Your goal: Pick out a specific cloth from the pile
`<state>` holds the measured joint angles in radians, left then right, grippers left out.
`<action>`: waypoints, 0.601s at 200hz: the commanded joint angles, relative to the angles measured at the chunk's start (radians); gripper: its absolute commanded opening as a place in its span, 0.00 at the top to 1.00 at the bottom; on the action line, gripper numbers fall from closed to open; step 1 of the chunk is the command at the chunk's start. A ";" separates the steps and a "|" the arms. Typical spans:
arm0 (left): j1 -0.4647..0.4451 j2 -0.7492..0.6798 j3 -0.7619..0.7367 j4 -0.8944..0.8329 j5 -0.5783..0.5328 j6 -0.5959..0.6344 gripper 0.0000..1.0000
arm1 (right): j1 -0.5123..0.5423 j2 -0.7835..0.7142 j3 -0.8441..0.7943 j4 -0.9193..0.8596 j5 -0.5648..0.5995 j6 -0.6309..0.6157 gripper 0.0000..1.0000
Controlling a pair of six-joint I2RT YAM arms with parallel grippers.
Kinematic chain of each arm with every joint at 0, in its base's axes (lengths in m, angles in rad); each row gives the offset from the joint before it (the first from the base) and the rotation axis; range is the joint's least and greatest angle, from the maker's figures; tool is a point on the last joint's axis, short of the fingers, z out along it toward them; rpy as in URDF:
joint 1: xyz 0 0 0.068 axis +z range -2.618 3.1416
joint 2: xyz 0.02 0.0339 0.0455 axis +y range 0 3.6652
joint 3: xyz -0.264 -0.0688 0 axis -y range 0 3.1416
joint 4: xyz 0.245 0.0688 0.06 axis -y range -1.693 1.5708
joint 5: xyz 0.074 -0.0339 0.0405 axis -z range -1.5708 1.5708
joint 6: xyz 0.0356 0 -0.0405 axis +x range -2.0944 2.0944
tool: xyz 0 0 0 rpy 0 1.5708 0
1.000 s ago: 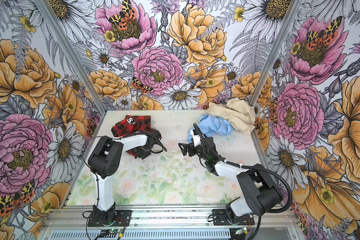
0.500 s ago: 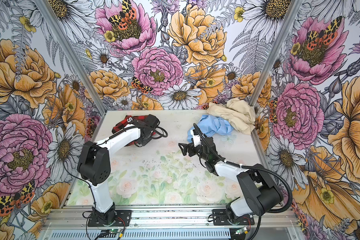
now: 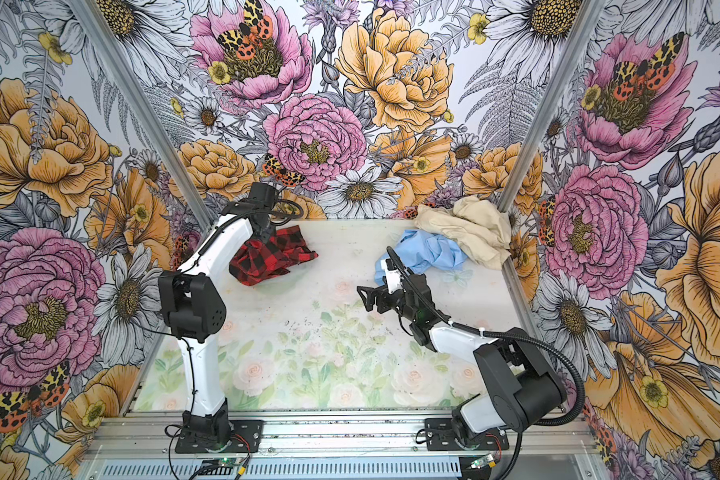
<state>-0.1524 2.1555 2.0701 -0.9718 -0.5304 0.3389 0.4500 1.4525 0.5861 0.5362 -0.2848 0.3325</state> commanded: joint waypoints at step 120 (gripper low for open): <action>0.073 0.149 -0.070 0.227 0.200 -0.072 0.91 | -0.006 0.050 0.025 0.013 0.004 -0.013 0.01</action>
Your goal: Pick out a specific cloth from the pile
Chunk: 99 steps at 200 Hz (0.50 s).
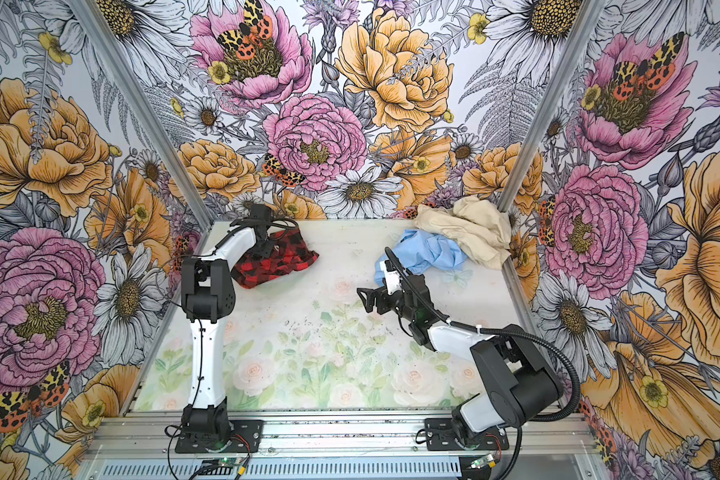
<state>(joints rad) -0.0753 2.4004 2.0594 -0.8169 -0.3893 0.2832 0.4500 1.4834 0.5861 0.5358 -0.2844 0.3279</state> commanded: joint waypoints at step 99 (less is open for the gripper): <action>-0.110 -0.455 -0.432 0.322 -0.075 0.059 0.44 | -0.006 0.005 0.021 0.012 0.011 0.000 0.01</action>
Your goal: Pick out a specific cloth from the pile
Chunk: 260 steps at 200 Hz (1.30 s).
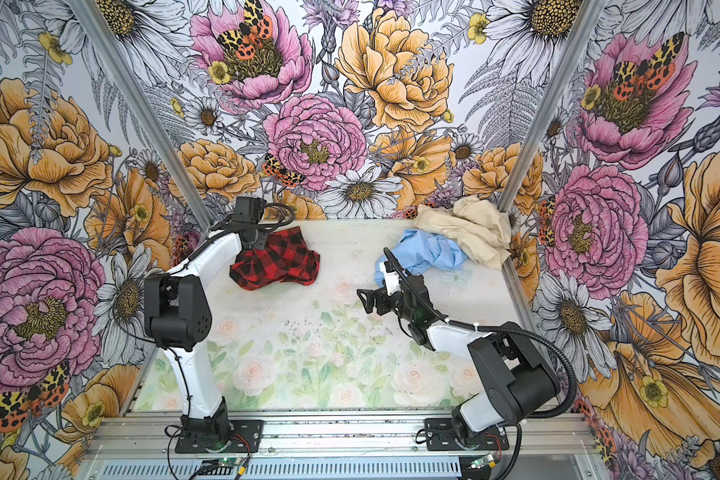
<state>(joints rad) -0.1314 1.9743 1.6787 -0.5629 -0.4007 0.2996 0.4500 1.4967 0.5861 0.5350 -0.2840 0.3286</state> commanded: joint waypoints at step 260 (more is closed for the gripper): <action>-0.085 0.106 0.093 0.097 -0.114 0.049 0.27 | -0.008 -0.031 0.025 -0.014 0.019 0.001 0.01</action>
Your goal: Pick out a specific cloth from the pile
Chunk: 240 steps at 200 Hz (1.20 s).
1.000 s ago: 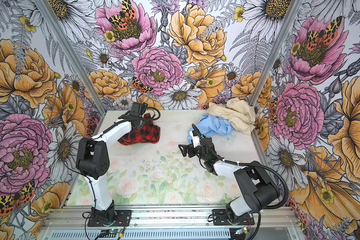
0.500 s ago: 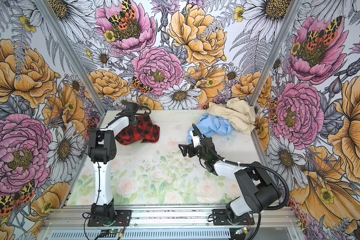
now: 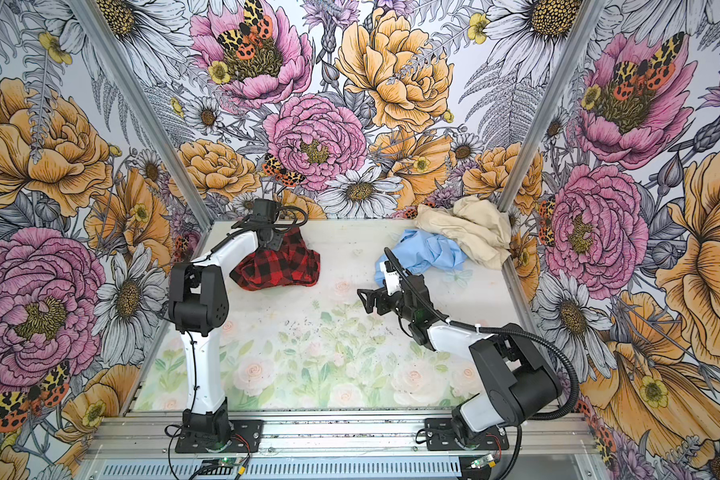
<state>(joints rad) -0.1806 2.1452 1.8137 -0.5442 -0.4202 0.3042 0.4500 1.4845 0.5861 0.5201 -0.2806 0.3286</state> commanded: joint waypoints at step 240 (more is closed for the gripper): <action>-0.331 0.127 -0.076 -0.059 0.008 -0.340 0.60 | -0.021 -0.075 -0.010 0.031 0.018 0.011 0.01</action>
<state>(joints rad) -0.5228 2.2532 1.7115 -0.6197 -0.4316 0.0452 0.4370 1.4345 0.5816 0.5175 -0.2584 0.3325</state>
